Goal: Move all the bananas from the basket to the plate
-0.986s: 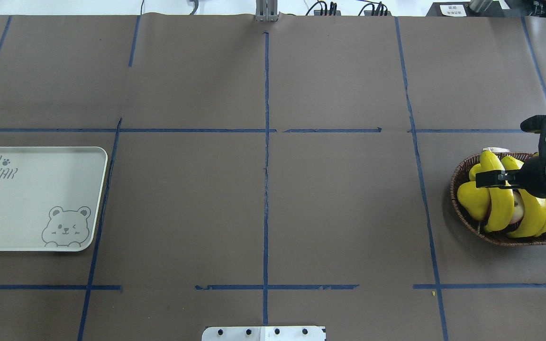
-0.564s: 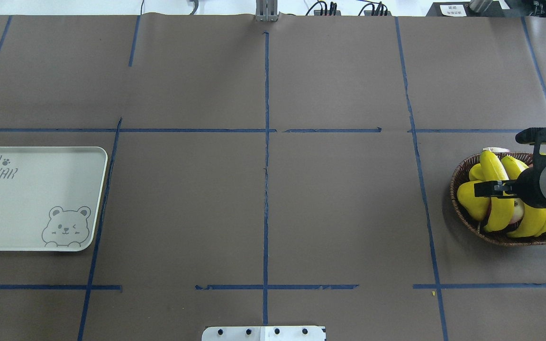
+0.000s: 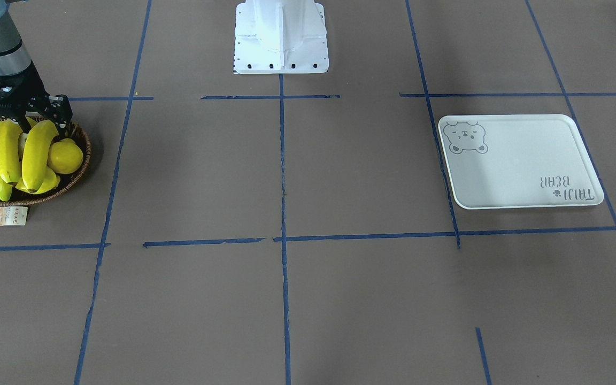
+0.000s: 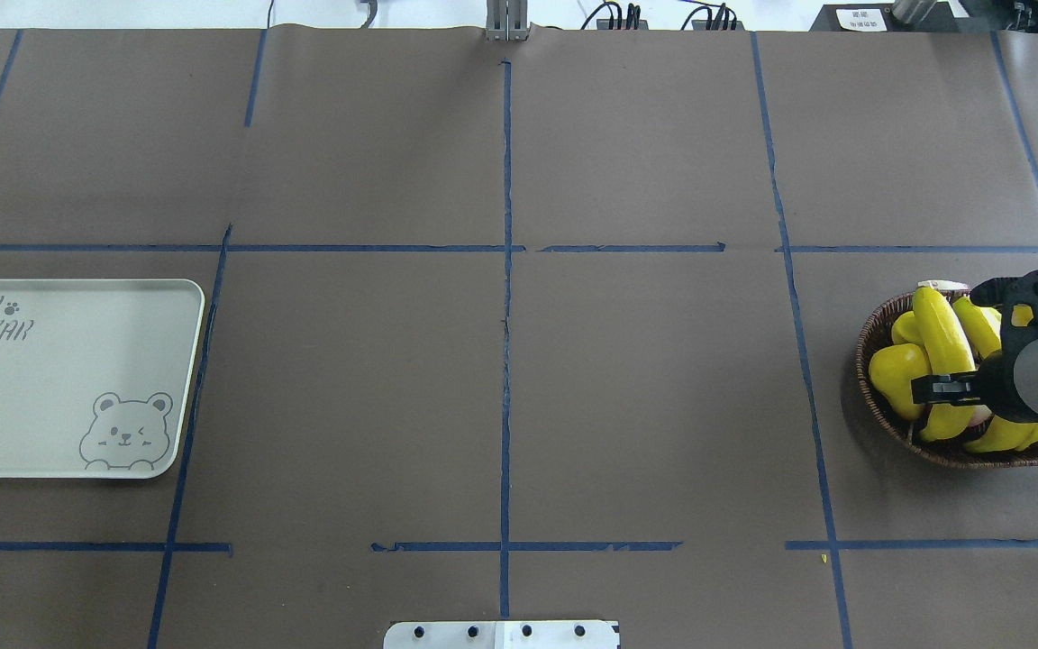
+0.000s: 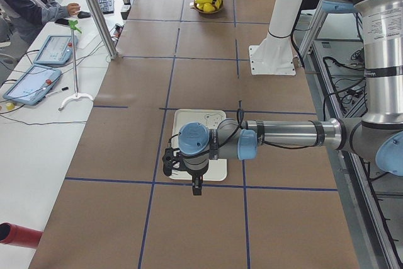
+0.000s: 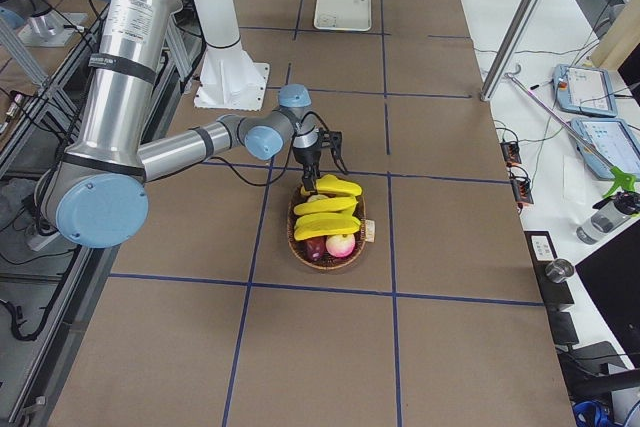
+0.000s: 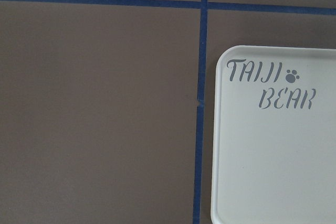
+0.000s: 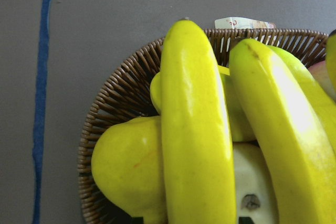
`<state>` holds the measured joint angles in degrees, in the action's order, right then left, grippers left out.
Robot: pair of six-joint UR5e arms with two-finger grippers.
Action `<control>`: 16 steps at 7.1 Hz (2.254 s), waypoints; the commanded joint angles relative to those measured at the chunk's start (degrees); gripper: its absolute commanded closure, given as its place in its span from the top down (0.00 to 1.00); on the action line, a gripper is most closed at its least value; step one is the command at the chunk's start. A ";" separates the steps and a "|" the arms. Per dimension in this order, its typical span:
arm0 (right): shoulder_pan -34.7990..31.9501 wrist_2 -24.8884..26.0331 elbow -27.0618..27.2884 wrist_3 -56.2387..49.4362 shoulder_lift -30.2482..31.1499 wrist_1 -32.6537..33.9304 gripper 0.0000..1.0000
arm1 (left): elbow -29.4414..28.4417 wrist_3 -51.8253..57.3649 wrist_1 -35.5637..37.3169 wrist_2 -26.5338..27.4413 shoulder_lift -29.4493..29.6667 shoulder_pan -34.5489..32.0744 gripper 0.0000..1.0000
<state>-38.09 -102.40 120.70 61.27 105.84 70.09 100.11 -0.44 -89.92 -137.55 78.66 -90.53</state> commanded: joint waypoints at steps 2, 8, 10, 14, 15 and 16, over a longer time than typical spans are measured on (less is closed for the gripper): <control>0.04 -0.17 -0.20 -0.01 -0.11 -0.13 0.31 | 0.00 -0.09 0.01 -0.09 0.00 0.00 1.00; -9.44 -12.35 9.81 -0.98 0.86 -0.13 0.09 | 2.01 1.31 -1.04 0.79 -0.18 3.87 1.00; -9.37 -13.52 9.03 -0.81 -3.95 -0.22 0.10 | 1.76 1.23 -3.49 0.61 6.70 4.04 1.00; -5.53 -14.05 0.52 7.50 -21.86 -0.22 0.08 | 2.98 -4.02 -7.26 -4.10 11.42 4.65 1.00; -2.02 -13.53 -0.45 11.89 -26.52 -0.31 0.08 | 3.85 -6.83 -12.94 -4.74 11.51 8.49 1.00; 0.62 -11.61 -1.77 14.46 -31.00 -0.31 0.09 | 3.43 -12.69 -16.65 -4.75 11.77 13.66 1.00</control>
<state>-40.80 -115.62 120.58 72.02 80.33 69.81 103.56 -7.67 -101.91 -141.76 90.11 -81.85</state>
